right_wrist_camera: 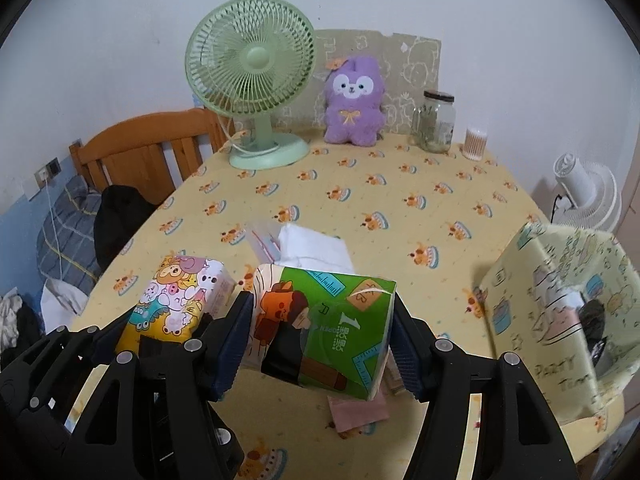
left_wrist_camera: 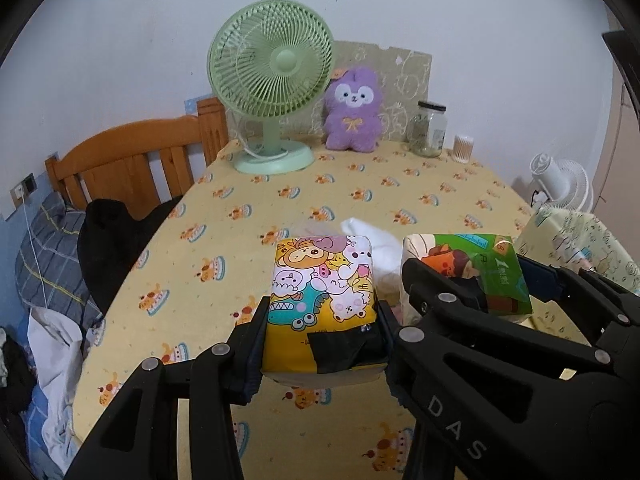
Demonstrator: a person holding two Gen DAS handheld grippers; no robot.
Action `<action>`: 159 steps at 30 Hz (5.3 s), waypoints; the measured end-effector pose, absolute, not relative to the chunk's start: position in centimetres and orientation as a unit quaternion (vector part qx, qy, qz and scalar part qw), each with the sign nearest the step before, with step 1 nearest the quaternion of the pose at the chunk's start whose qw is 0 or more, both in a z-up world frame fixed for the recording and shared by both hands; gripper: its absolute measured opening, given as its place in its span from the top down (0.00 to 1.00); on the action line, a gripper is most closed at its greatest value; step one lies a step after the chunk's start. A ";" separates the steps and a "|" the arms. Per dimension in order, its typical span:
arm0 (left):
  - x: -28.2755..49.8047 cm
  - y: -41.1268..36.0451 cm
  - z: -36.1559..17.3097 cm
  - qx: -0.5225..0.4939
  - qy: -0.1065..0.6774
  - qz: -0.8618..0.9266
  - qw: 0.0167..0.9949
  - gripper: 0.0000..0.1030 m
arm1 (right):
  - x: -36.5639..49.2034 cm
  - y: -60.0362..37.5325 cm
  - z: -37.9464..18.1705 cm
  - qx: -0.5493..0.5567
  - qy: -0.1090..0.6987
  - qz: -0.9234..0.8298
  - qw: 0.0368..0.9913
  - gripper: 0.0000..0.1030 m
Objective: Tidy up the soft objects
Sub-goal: 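Lift both tissue packs off the table with both tools, then carry both tissue packs over the patterned box and lower them inside, then open both tools to release the tissue packs into the box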
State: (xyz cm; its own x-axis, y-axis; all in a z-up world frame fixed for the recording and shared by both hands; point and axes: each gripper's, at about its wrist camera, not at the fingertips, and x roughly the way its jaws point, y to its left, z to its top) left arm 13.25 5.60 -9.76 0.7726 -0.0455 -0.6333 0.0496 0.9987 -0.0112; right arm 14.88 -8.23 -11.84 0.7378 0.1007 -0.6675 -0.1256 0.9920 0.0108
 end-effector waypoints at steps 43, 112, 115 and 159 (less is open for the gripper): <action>11.0 -1.5 -1.8 0.031 0.266 -0.062 0.962 0.51 | 11.1 -15.4 -2.6 0.005 0.282 0.035 0.959 0.32; 18.1 -22.7 -8.4 0.100 0.376 -0.214 0.896 0.34 | 15.9 -37.1 -9.5 0.059 0.381 -0.110 0.916 0.32; 18.1 -22.6 -8.4 0.110 0.378 -0.199 0.897 0.27 | 16.0 -36.9 -9.6 0.054 0.380 -0.110 0.917 0.30; 13.0 -17.5 -3.6 0.093 0.323 -0.206 0.919 0.14 | 11.1 -31.7 -4.4 0.042 0.329 -0.090 0.939 0.12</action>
